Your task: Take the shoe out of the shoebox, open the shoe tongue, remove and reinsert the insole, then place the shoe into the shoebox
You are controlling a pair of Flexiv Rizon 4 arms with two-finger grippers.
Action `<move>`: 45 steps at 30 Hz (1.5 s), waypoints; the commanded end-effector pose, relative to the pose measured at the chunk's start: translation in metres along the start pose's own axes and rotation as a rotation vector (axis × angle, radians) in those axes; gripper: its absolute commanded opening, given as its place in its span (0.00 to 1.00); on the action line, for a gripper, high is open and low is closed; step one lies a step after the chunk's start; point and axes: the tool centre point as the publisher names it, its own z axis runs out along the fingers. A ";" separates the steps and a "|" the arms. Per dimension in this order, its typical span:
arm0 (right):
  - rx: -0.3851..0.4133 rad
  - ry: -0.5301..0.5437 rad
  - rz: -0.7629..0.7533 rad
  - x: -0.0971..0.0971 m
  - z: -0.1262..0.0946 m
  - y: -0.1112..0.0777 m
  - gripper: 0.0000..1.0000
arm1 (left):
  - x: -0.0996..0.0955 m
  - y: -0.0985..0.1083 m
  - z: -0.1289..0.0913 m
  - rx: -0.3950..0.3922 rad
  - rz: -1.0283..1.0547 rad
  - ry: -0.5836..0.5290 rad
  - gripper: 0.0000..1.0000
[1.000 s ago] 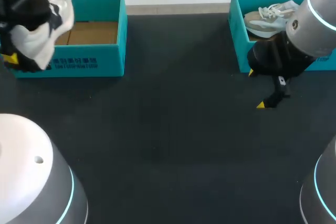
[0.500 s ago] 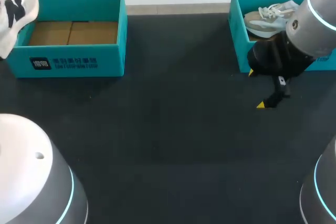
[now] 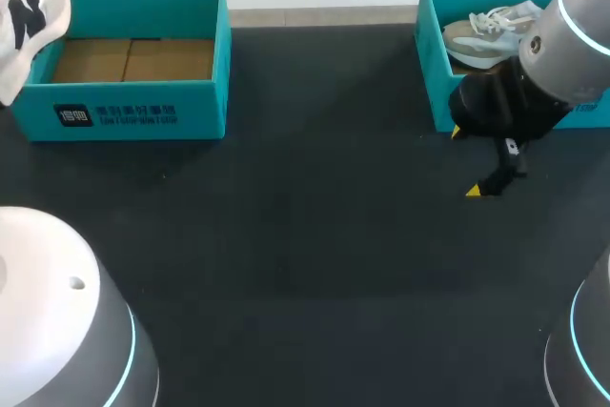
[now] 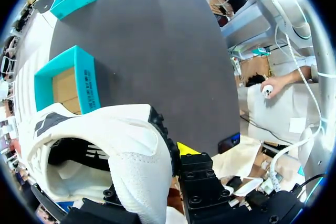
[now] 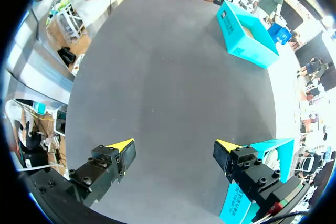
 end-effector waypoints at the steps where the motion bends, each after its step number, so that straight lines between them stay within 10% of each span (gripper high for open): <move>1: 0.002 -0.001 0.001 0.000 0.001 0.001 1.00 | 0.001 0.000 -0.001 0.000 0.001 -0.002 0.00; 21: 0.002 -0.001 0.001 0.000 0.001 0.001 1.00 | -0.037 0.043 0.004 -0.025 0.090 -0.018 0.00; 36: 0.002 -0.001 0.001 0.000 0.001 0.001 1.00 | -0.119 0.120 -0.001 -0.074 0.021 -0.115 0.00; 45: 0.002 -0.001 0.001 0.000 0.001 0.001 1.00 | -0.161 0.120 -0.004 -0.119 -0.059 -0.133 0.00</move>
